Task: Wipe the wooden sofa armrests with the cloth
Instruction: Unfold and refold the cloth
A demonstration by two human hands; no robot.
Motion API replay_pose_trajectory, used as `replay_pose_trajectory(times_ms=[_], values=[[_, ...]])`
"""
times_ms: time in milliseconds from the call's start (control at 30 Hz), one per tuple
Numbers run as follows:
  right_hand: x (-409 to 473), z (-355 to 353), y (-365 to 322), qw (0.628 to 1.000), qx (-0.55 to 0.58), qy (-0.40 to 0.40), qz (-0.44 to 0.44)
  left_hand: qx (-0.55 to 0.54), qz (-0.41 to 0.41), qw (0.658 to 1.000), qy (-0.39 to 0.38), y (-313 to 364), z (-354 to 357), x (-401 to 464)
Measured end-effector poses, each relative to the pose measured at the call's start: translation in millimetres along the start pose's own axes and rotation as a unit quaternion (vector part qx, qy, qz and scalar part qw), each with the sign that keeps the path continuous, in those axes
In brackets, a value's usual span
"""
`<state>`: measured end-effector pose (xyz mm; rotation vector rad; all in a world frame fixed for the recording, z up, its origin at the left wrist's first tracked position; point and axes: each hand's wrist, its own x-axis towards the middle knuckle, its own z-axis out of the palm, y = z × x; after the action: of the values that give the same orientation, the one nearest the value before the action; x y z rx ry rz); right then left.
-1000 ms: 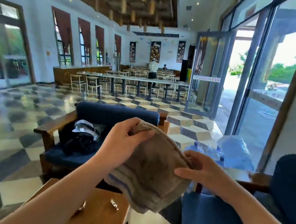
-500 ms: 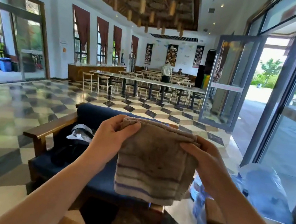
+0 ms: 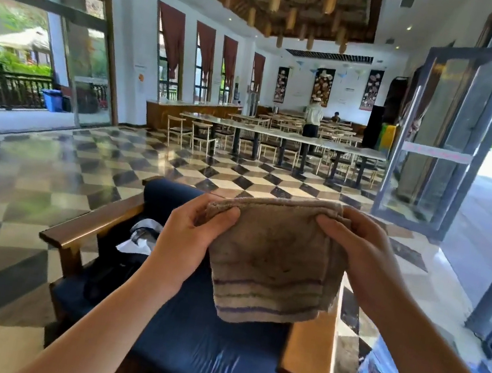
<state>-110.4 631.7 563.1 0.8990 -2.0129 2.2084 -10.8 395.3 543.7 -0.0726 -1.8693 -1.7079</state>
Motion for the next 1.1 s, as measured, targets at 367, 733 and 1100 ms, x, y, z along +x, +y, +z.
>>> replay_pose_trajectory(times_ms=[367, 733, 1100], values=[[184.7, 79.6, 193.6, 0.966, 0.120, -0.205, 0.102, 0.081, -0.059, 0.978, 0.184, -141.4, -52.5, 82.2], [290.6, 259.5, 276.7, 0.849, 0.151, -0.472, 0.182, 0.164, -0.136, 0.872, 0.441, -178.2, -121.4, 81.9], [257.3, 518.1, 289.7, 0.715, 0.160, -0.654, 0.190, 0.242, -0.114, 0.724, 0.635, -186.6, -276.7, 22.9]])
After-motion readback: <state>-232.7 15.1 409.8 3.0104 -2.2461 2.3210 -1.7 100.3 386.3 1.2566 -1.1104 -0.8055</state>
